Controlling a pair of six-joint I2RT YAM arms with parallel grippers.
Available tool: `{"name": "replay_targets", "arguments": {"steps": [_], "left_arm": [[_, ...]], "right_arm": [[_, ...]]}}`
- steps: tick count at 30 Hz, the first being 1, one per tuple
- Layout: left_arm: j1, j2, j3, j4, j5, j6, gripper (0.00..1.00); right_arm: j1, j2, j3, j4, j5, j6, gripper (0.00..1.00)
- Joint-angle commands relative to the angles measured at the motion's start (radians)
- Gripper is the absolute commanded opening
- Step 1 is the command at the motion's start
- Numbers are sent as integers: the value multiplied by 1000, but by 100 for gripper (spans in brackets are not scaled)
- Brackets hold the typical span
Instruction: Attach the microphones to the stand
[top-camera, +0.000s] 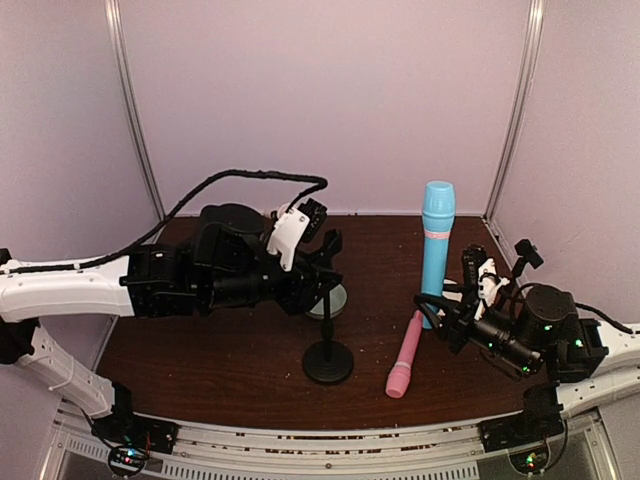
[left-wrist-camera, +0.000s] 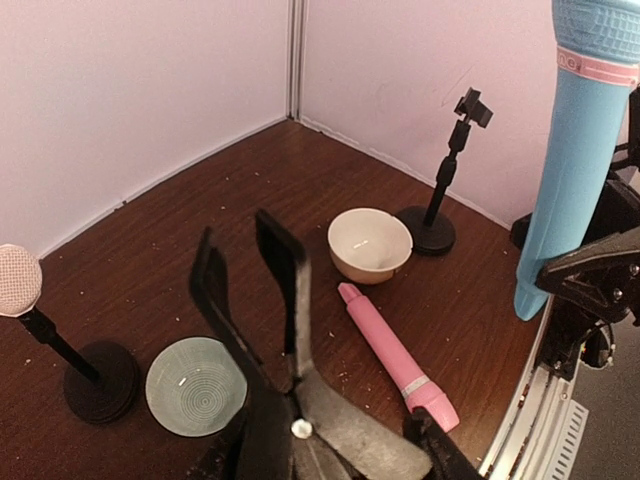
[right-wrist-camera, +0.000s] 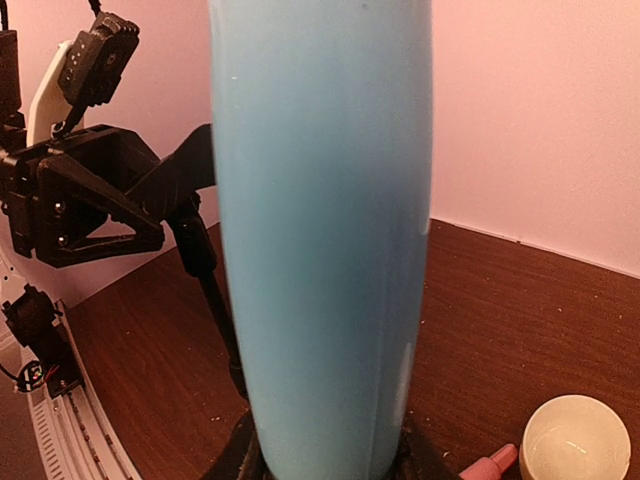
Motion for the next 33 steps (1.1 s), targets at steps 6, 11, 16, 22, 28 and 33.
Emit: {"name": "replay_targets", "arguments": {"steps": [6,11,16,22,28,33], "left_arm": [[-1,-60,-11,-25,48,104,28],[2,-106,-20,-64,79,220,21],[48,-132,-17,-107,242,353,16],[172,-142,6,-184,666,509,25],[217,-147,-30,-173,566,515,62],[205,-191,-77,-79,480,435,78]], "right_arm": [[-10,0,-2,11,-4,-8,0],[-12,6,-4,13,-10,-20,0],[-12,22,0,25,-25,-19,0],[-15,35,-2,36,-39,-17,0],[-14,30,-5,31,-40,-14,0],[-17,25,-9,25,-28,-26,0]]}}
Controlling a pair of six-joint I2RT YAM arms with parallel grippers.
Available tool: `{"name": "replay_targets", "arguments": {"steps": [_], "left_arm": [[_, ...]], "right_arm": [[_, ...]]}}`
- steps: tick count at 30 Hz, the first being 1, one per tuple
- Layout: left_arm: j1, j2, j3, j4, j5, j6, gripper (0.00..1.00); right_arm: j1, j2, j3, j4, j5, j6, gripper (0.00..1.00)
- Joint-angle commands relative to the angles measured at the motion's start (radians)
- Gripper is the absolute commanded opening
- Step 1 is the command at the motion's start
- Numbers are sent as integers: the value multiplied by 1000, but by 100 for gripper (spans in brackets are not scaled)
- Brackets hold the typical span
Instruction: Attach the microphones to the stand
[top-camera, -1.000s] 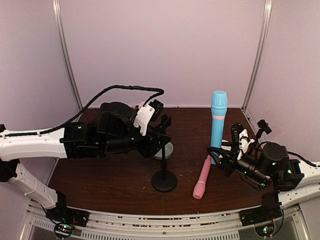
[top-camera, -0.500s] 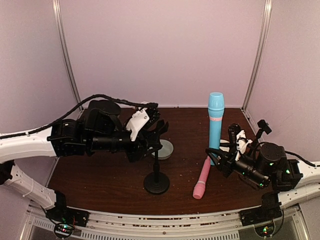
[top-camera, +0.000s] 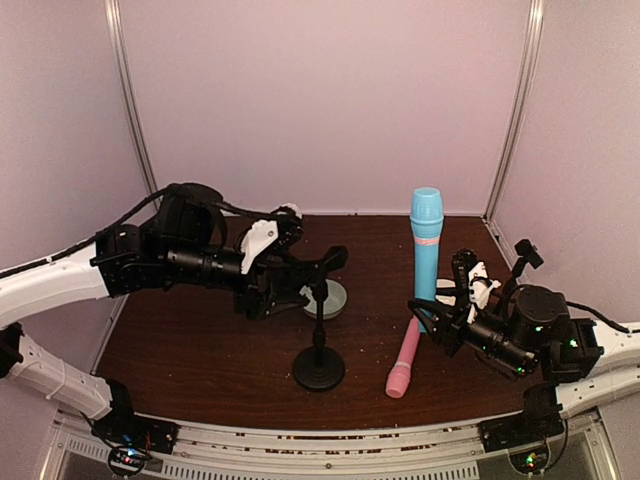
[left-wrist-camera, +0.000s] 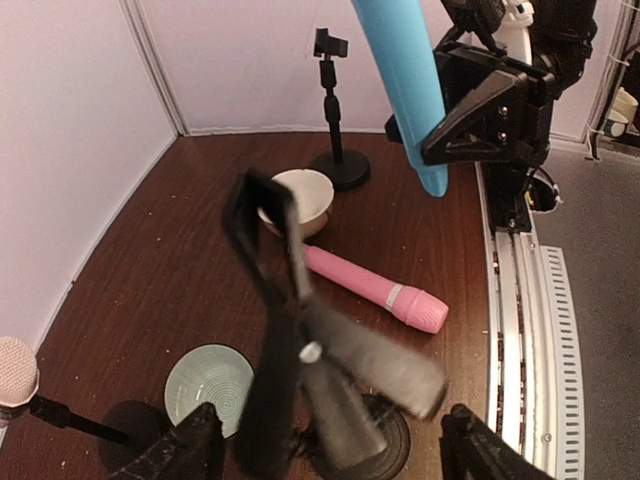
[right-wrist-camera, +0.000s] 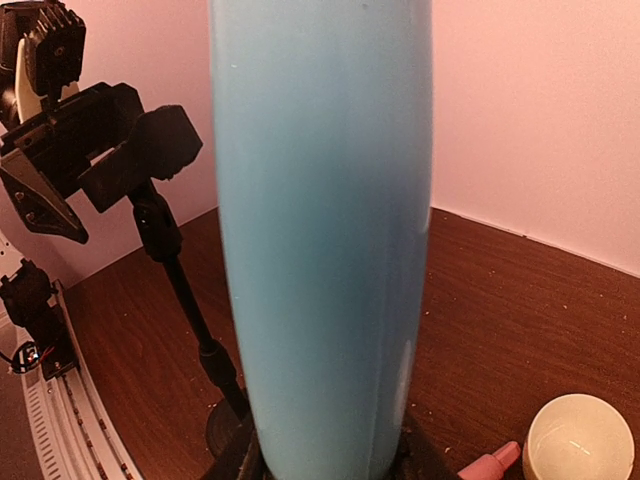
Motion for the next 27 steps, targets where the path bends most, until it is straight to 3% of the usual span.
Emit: {"name": "replay_targets", "arguments": {"steps": [1,6,14,20,27], "left_arm": [[-15,-69,-45,113,-80,-57,80],[-83,-113,-51,148,-192,-158,87],[-207,-71,-14,133,-569,-256,98],[-208,-26,2,122,-572,-240,97],[-208,27,38,125,-497,-233,84]], "right_arm": [[-6,-11,-10,27,4,-14,0],[-11,18,-6,44,-7,-23,0],[-17,72,14,75,-27,-39,0],[-19,78,20,64,-36,-44,0],[-20,65,3,68,-35,-28,0]]}}
